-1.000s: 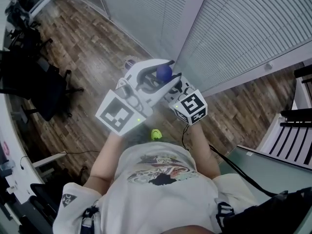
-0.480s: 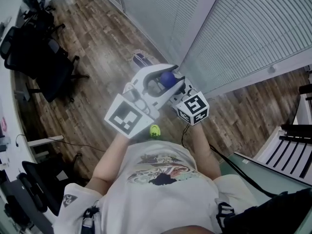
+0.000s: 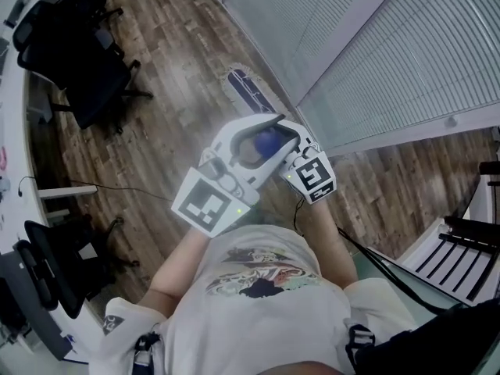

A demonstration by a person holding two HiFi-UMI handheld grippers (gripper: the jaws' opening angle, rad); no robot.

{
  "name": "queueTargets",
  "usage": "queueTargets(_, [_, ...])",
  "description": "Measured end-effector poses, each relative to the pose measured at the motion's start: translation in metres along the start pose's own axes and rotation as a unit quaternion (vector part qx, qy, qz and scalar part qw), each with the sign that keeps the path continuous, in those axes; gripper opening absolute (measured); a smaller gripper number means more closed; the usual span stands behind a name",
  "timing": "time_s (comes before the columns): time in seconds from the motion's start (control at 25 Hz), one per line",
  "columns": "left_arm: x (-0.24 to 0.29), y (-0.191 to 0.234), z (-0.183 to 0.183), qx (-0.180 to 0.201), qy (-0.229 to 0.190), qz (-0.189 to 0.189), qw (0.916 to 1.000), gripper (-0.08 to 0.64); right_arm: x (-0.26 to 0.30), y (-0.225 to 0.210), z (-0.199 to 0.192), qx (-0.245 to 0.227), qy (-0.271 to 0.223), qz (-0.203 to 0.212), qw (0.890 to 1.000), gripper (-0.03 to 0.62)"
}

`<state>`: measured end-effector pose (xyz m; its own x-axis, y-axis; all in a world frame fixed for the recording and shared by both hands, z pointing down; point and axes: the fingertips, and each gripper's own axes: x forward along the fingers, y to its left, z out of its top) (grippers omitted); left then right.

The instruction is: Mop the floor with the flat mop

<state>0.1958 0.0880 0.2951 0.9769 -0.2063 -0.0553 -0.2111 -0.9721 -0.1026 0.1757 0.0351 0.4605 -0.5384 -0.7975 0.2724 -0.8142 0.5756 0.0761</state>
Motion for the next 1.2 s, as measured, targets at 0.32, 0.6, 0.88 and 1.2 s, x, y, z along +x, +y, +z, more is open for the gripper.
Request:
queueTargets(0.32, [-0.072,-0.026,0.004,-0.015,0.000,0.066,0.9977,0.103,0.002,0.079,0.006,-0.004,-0.022,0.051,0.998,0.130])
queueTargets(0.6, [-0.151,-0.049,0.020,-0.039,-0.014,0.166,0.9852,0.103,0.006,0.177,0.020,-0.050,-0.024,0.185,0.981,0.130])
queueTargets(0.88, [-0.201,-0.102,0.008,-0.017,0.025,0.159,0.9868,0.109,-0.008,0.250,0.008,-0.092,0.006,0.295,0.951,0.132])
queueTargets(1.2, [-0.204,-0.140,-0.002,0.014,0.028,0.086,0.9958,0.117,-0.025,0.264,-0.013,-0.043,0.002,0.255,0.966,0.141])
